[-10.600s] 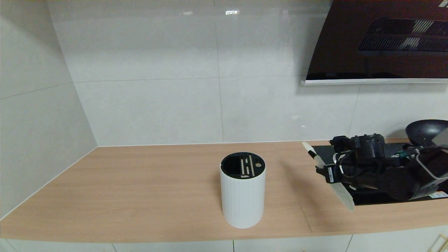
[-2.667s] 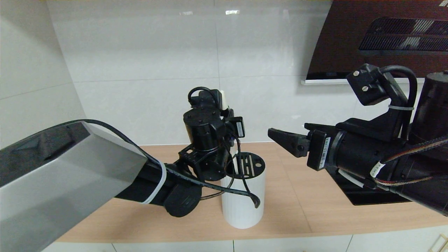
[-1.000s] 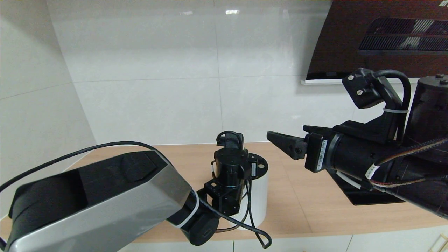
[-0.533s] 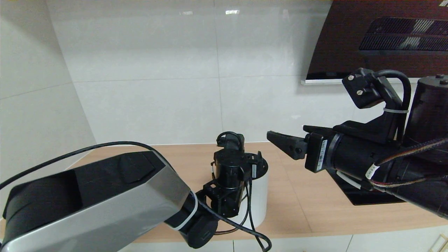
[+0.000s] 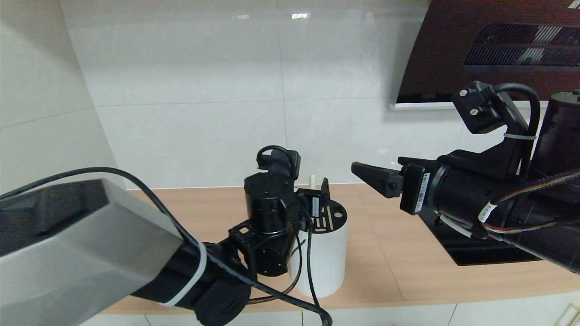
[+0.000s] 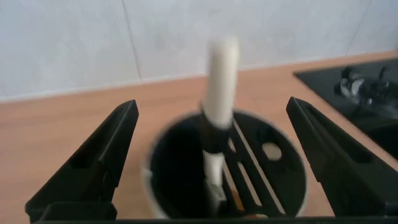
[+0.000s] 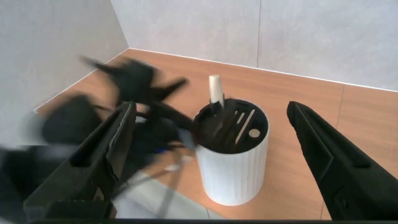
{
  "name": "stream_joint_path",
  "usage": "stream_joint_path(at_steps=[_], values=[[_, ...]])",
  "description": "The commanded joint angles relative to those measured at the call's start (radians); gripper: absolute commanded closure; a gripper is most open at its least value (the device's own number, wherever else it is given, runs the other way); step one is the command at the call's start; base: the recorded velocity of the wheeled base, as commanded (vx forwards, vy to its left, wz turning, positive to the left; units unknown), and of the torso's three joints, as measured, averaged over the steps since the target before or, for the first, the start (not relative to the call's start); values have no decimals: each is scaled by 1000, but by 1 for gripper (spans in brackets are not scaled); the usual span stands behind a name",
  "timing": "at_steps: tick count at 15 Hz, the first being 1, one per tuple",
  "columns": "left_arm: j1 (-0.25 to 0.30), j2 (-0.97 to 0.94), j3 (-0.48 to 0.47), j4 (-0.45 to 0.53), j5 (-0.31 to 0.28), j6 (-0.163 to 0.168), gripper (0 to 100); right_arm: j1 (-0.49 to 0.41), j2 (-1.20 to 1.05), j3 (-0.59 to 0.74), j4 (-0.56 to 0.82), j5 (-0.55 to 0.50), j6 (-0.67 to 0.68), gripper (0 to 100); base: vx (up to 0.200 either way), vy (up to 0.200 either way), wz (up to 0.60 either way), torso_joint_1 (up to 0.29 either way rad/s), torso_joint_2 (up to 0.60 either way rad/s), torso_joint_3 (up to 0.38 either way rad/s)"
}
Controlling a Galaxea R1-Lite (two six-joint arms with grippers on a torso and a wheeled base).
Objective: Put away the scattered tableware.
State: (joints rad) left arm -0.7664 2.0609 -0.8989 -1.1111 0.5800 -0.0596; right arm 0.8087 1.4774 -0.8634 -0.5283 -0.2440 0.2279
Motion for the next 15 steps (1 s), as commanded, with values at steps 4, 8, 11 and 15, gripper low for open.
stream_joint_path(at_steps=[4,8,11,15], values=[[79,-752,215,401,-201,9,0,-184,-131,21,1,-12,-117,0,0,0,0,0,0,0],[133,-1144,322,726,-261,4,0,-385,-373,144,7,6,-157,0,0,0,0,0,0,0],[300,-1432,324,950,-266,6,0,-519,-658,276,76,25,-165,0,0,0,0,0,0,0],[472,-1777,446,1148,-287,12,0,-568,-1134,313,505,12,-186,0,0,0,0,0,0,0]])
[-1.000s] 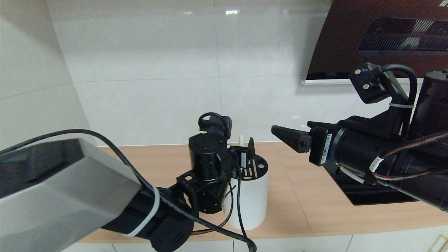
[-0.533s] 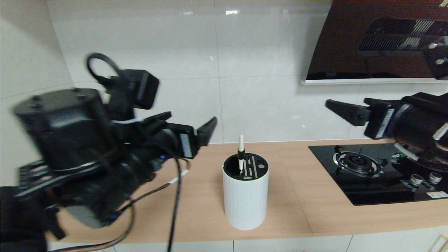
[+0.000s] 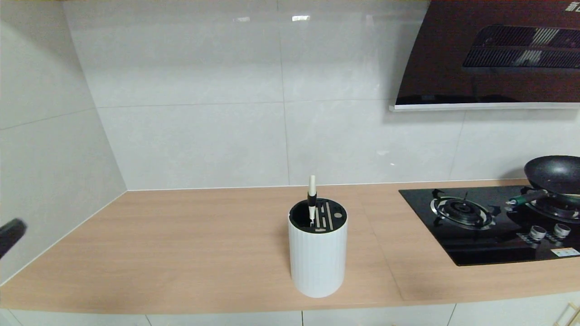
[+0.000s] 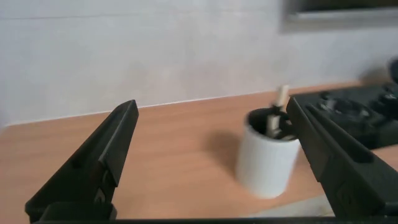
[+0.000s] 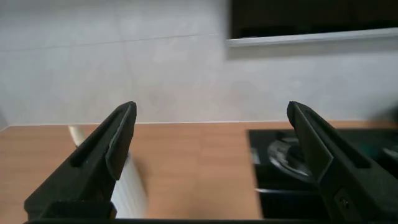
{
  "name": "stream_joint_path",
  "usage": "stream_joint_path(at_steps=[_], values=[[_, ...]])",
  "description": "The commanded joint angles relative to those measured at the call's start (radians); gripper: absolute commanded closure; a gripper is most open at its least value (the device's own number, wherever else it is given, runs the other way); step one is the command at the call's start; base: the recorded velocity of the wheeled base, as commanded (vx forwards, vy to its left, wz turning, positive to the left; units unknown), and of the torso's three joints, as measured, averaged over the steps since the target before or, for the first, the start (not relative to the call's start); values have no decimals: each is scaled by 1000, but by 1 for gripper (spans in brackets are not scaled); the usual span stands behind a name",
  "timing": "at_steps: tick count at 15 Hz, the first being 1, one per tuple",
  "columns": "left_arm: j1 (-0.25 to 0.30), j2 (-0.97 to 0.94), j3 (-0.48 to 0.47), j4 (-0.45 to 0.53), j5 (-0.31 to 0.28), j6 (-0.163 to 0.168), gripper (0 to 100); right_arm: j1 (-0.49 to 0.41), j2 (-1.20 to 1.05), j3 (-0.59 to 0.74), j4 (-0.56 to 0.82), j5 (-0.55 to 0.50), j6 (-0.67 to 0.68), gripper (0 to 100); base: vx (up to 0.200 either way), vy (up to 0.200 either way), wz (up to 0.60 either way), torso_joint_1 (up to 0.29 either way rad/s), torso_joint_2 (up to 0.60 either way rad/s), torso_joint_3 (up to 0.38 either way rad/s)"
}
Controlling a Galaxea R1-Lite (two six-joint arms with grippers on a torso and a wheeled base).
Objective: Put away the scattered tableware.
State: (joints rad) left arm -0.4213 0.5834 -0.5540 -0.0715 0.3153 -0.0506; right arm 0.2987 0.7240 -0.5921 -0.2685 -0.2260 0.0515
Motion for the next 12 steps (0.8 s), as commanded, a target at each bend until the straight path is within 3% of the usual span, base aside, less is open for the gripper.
stream_joint_path(at_steps=[1,4,7,8,9,10,11,12], values=[[165,-363,123,124,-32,5,0,-99,-468,41,336,-4,-12,0,0,0,0,0,0,0],[230,-487,158,206,-35,8,0,-201,-612,44,442,8,-13,0,0,0,0,0,0,0],[303,-488,192,208,21,-51,0,-262,-658,107,488,13,-12,0,0,0,0,0,0,0],[303,-488,192,208,21,-51,0,-262,-658,107,488,13,-12,0,0,0,0,0,0,0],[404,-548,204,217,-2,-37,0,-297,-723,150,491,42,-16,0,0,0,0,0,0,0],[412,-579,212,225,-28,-25,0,-297,-724,173,488,54,-15,0,0,0,0,0,0,0],[423,-583,269,228,-24,-26,0,-297,-724,207,485,48,-9,0,0,0,0,0,0,0],[423,-583,352,210,42,-31,0,-297,-724,275,485,42,-7,0,0,0,0,0,0,0]])
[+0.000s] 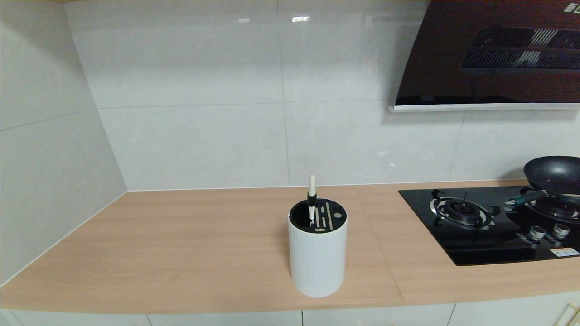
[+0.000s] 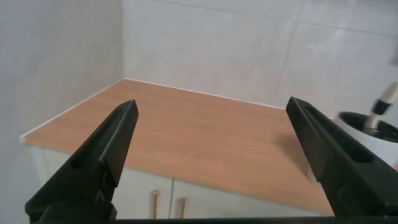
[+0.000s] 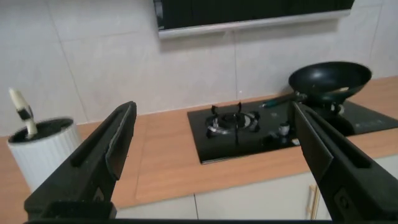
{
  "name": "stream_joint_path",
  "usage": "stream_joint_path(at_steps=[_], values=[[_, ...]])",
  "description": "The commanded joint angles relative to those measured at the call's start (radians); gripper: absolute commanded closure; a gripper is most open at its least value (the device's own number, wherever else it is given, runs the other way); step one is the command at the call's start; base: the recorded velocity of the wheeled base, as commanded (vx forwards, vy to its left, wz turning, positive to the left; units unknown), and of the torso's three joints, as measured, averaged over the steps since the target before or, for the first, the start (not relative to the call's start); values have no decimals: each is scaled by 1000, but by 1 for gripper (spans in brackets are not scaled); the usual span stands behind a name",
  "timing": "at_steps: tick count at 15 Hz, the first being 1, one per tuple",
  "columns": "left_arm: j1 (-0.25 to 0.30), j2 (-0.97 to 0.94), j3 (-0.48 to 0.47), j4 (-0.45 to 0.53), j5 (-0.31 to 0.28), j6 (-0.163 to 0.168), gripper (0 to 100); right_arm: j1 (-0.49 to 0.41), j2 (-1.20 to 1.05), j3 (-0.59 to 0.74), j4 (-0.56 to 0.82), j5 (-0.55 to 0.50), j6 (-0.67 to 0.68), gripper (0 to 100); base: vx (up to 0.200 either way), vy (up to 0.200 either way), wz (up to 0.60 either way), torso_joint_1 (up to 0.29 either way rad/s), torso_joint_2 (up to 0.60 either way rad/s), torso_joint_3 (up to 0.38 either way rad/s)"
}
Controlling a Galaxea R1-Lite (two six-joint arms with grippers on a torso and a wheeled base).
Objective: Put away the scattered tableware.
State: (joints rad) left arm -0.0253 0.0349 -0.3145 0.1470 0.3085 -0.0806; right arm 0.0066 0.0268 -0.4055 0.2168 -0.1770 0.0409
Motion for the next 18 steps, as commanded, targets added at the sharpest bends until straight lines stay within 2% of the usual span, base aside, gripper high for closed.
stream_joint_path(at_steps=[1,2,3,4,5,6,7,8,9,10,11,13,16,18], values=[[27,-35,189,-32,44,13,0,-5,-27,145,-8,-12,4,0,0,0,0,0,0,0],[27,-35,259,-81,37,27,0,-5,-27,223,-40,-16,2,0,0,0,0,0,0,0],[25,-35,308,-158,11,24,0,-5,-27,286,-97,-16,1,0,0,0,0,0,0,0],[25,-35,314,-196,-22,22,0,-5,-27,330,-145,-16,-3,0,0,0,0,0,0,0],[25,-35,314,-179,-71,24,0,-5,-27,406,-278,-4,-1,0,0,0,0,0,0,0],[25,-35,314,-181,-75,25,0,-5,-27,406,-280,2,-1,0,0,0,0,0,0,0],[25,-35,314,-181,-126,33,0,-5,-27,406,-258,39,-4,0,0,0,0,0,0,0],[25,-35,314,-181,-141,35,0,-5,-27,406,-260,47,-4,0,0,0,0,0,0,0],[25,-35,314,-176,-210,64,0,-5,-25,406,-220,97,-18,0,0,0,0,0,0,0],[25,-35,314,-159,-261,82,0,-5,-25,404,-206,123,-41,0,0,0,0,0,0,0],[25,-35,314,-142,-293,121,0,-5,-24,406,-215,152,-52,0,0,0,0,0,0,0],[24,-35,314,-142,-299,136,0,-5,-24,406,-217,154,-58,0,0,0,0,0,0,0],[24,-35,314,-142,-298,114,0,-5,-25,406,-217,154,-55,0,0,0,0,0,0,0],[24,-35,314,-142,-298,113,0,-5,-25,406,-217,154,-53,0,0,0,0,0,0,0]])
